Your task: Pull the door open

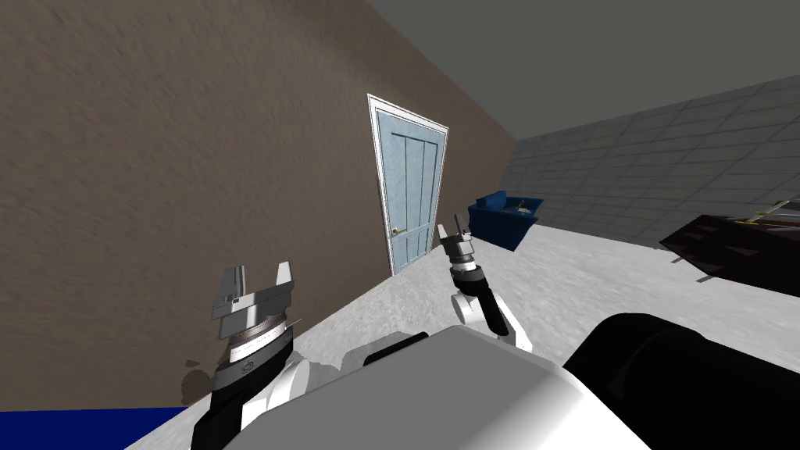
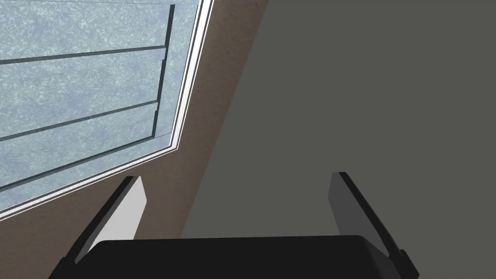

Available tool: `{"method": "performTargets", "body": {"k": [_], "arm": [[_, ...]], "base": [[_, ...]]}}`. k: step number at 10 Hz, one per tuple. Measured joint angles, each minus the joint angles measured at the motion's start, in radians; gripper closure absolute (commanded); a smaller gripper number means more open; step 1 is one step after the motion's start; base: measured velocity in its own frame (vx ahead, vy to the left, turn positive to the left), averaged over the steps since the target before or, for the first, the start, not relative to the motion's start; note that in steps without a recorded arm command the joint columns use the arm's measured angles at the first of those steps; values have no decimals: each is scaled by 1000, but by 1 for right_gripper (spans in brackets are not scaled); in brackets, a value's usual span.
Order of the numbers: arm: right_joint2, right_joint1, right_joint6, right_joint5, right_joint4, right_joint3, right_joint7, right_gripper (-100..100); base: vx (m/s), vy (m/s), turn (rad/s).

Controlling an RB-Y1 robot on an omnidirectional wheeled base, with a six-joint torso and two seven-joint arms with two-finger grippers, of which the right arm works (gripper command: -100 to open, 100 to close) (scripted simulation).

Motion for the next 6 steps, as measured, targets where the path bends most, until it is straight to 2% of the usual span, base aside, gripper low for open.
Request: {"method": "performTargets", "body": {"k": [1, 2, 6], "arm": [[-7, -3, -1, -4, 16, -5, -4, -100], [-9, -3, -17, -5, 44, -1, -5, -100], [-32, -29, -39, -16, 139, -6, -17, -100]], "base": [[80, -17, 88], [96, -4, 70], [93, -12, 79]]}}
